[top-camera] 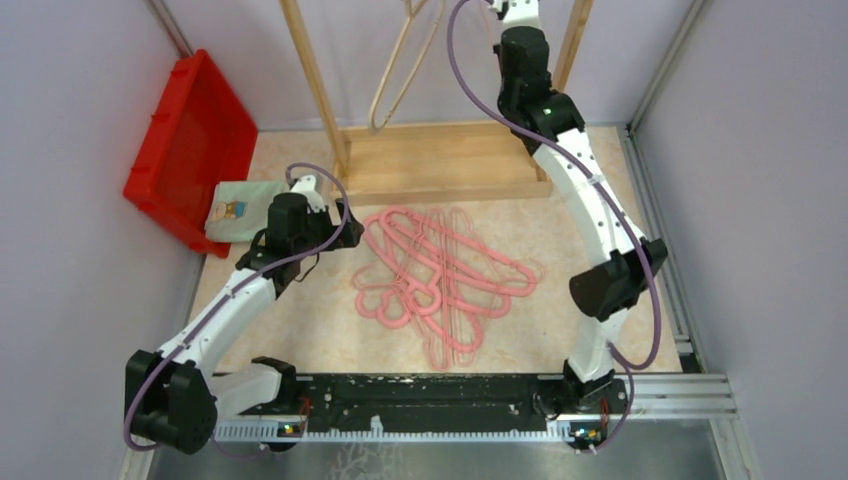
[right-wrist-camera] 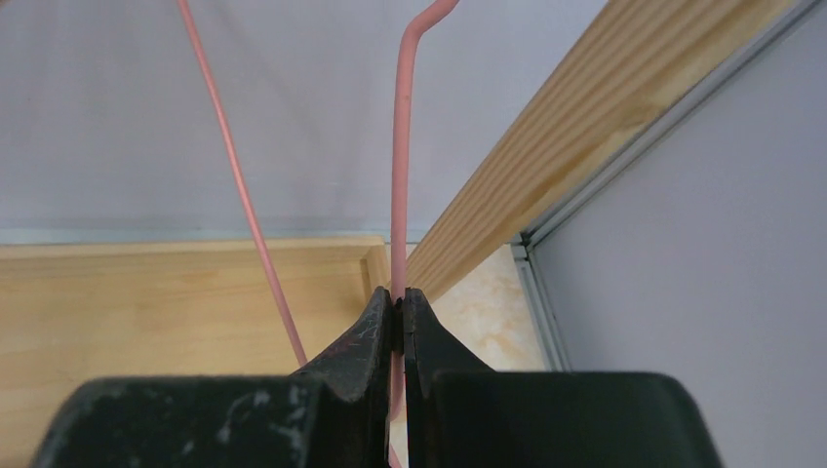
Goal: Organize the hangers
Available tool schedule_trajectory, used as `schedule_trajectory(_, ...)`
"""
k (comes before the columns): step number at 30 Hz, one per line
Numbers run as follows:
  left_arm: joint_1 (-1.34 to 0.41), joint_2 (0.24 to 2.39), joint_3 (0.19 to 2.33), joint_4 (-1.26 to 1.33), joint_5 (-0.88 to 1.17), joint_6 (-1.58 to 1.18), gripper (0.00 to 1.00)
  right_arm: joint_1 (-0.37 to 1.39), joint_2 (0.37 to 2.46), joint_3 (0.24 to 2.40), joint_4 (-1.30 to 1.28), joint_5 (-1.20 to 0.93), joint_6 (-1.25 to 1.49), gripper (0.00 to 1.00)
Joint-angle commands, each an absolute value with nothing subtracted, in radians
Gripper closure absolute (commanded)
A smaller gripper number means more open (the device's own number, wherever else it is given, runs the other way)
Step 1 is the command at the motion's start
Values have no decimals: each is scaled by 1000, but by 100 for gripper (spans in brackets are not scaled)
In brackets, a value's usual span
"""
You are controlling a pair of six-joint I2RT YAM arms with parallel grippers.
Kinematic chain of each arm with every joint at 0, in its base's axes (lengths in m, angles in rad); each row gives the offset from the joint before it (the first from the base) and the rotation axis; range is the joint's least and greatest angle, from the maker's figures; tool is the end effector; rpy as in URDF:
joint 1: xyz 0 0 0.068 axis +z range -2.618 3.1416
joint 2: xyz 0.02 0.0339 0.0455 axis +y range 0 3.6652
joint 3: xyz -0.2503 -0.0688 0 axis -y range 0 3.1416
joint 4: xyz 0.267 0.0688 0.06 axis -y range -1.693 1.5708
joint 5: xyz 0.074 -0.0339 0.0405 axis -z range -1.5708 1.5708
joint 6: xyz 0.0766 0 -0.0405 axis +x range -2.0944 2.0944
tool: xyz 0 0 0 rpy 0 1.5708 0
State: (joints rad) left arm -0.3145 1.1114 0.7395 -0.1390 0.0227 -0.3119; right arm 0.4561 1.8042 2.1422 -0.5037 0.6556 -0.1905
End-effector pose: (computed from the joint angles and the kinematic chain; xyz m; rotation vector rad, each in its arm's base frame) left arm 0.2951 -0.0978 0.2231 0.0168 2.1069 -0.4031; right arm 0.4181 0.1531 0.4799 -0.0737 1.7142 -0.3709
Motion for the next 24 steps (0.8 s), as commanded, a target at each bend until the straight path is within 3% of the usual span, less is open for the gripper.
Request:
schedule_trajectory(1,-320,1094,723,-122,-3,-287,0,455,1859,2305,-386,714,-284,100)
schedule_trajectory(13,-319,1147,742,-109,-16,-275,0,365,1998,2437,-462,666,-230,100)
schedule_trajectory(24,-319,1230,804,-107,8,-264,0,328,1942,2247,-515,690,-151,100)
